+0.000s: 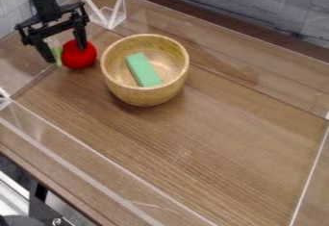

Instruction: Move the red fruit to the right side of the table

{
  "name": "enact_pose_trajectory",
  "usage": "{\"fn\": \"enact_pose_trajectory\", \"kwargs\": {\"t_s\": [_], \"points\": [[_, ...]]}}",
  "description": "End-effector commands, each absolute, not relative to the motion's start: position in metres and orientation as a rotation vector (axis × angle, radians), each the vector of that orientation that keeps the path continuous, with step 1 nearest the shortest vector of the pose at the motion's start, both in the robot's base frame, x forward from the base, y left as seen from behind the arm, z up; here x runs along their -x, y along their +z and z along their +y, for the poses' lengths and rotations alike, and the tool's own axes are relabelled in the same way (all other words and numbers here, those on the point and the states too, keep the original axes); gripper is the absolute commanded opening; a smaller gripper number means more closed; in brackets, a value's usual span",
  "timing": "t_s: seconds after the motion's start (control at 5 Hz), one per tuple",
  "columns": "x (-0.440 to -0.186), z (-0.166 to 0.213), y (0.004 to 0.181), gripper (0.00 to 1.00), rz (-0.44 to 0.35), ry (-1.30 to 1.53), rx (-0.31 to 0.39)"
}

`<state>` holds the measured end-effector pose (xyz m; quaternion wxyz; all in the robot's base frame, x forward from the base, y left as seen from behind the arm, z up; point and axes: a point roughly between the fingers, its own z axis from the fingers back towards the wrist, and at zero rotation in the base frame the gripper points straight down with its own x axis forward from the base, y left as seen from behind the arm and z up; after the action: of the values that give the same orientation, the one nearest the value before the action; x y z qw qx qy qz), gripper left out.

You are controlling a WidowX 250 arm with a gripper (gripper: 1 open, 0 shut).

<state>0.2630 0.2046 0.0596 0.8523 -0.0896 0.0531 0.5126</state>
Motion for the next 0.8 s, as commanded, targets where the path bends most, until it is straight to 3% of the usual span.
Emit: {"fn": "enact_pose_trajectory", "kwargs": {"t_s": [0.0,0.6], "points": [[-0.267,0.219,0.108,1.00,0.002,1.119,0.173],[-0.276,0.208,0.069,1.00,0.017,1.043,0.148]]}}
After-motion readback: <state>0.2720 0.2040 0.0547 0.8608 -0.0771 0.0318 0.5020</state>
